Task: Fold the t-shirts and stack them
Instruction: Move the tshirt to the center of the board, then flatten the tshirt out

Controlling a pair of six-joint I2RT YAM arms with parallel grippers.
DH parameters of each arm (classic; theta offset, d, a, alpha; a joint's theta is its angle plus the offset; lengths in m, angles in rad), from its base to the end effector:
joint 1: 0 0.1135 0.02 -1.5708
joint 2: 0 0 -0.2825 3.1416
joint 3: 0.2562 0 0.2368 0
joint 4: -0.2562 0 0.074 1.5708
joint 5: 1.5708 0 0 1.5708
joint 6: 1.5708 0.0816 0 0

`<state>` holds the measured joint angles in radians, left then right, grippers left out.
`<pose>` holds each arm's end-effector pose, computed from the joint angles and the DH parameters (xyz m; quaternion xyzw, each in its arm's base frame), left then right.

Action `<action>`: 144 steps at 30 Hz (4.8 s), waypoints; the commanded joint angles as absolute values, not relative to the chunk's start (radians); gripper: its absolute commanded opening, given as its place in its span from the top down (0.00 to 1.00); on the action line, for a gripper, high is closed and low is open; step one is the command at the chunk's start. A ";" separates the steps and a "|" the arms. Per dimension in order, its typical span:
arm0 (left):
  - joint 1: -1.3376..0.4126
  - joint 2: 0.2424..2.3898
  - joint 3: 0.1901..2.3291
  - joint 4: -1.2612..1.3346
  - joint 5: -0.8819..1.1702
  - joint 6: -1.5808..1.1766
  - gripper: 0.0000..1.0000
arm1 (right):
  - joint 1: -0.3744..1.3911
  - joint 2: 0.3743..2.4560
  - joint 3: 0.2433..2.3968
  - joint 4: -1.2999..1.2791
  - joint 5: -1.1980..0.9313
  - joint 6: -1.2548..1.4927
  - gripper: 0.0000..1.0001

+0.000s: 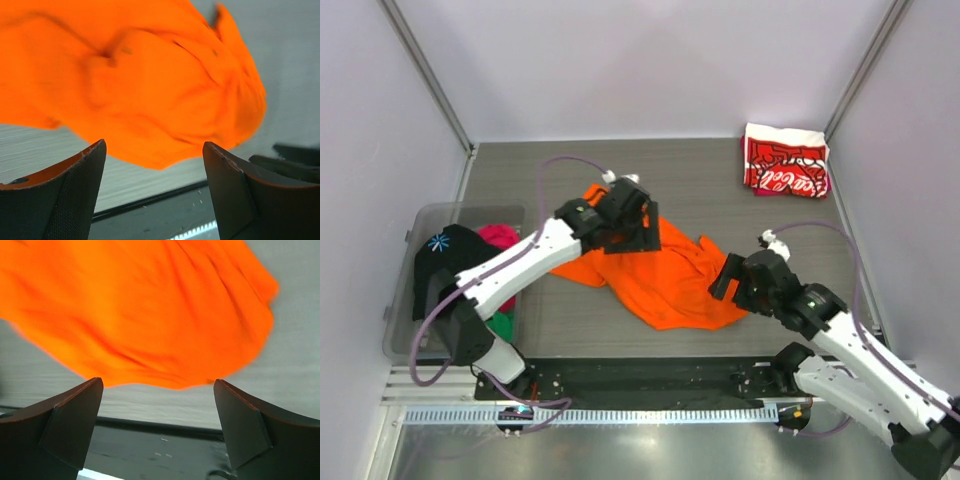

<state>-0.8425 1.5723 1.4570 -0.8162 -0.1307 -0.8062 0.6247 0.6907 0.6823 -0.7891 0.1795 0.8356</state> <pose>0.2391 -0.2521 0.3049 -0.0033 0.9475 -0.1881 0.2584 0.1217 0.0698 0.2411 0.1307 0.9138 0.1886 0.3352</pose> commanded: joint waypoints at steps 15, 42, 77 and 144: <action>-0.367 1.283 0.961 -0.752 -0.239 -0.853 0.34 | 0.626 1.051 0.505 -0.517 0.124 0.936 0.02; -0.318 1.397 0.939 -0.447 -0.247 -0.854 0.27 | 0.084 1.129 0.787 -0.604 -0.054 0.629 0.11; -0.701 0.732 0.492 -0.788 -0.163 -1.155 0.42 | 0.090 1.621 1.038 -0.368 -0.284 0.462 0.20; -0.252 2.332 1.790 -0.386 0.149 -0.627 1.00 | 0.296 1.574 1.198 -0.670 0.087 0.377 0.31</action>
<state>-0.2390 2.2955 1.7660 -0.3618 0.1535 -0.6296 0.2955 1.5795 1.1927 -0.6891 0.0803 0.3798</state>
